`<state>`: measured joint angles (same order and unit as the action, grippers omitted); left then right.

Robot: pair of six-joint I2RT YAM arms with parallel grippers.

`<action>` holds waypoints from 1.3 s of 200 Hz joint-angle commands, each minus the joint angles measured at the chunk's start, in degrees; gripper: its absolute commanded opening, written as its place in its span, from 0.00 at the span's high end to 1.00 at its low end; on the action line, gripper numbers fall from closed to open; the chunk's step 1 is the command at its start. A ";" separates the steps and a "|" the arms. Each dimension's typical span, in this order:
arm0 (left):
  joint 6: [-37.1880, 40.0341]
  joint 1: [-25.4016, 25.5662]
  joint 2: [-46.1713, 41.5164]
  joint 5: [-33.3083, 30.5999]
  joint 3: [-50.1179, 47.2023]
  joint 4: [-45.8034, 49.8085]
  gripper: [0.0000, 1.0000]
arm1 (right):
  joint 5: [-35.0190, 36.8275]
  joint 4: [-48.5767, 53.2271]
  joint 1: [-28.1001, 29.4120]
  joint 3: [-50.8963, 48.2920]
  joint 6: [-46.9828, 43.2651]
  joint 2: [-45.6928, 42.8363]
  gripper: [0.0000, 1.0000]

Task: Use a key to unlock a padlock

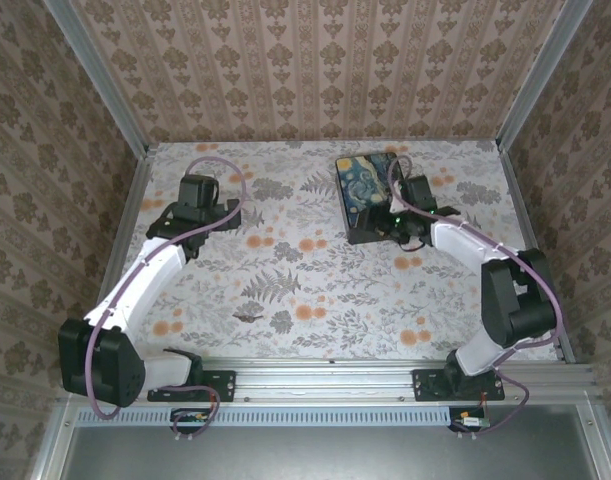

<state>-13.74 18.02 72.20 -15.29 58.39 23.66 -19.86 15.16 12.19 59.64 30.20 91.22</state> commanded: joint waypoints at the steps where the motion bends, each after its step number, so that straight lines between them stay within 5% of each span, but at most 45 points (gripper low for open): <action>1: -0.16 -0.61 -1.54 -0.53 -0.20 -0.12 0.00 | 7.87 9.11 -4.37 6.96 -6.35 -2.71 0.23; 46: -1.82 -0.73 -1.10 0.42 0.75 2.35 0.00 | 12.83 7.70 -11.44 14.24 -13.55 6.79 0.20; 84: -2.07 -0.72 -1.50 0.62 1.63 4.29 0.00 | 7.73 6.34 -11.19 19.05 -15.70 14.71 0.23; 136: -11.48 0.07 1.18 5.34 2.00 12.31 0.02 | -1.03 4.01 -4.84 14.72 -13.94 13.27 0.26; 214: -24.26 1.75 1.89 9.15 -4.55 19.14 0.05 | -3.52 -3.45 11.49 13.14 -3.97 13.02 0.26; 260: -27.92 3.38 1.83 9.29 -5.46 27.40 0.08 | -0.31 3.27 11.09 14.72 -5.29 8.20 0.23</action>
<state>-37.63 19.86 74.43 -6.61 53.95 43.77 -21.45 13.98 25.08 72.71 24.64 104.07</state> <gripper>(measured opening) 0.927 0.768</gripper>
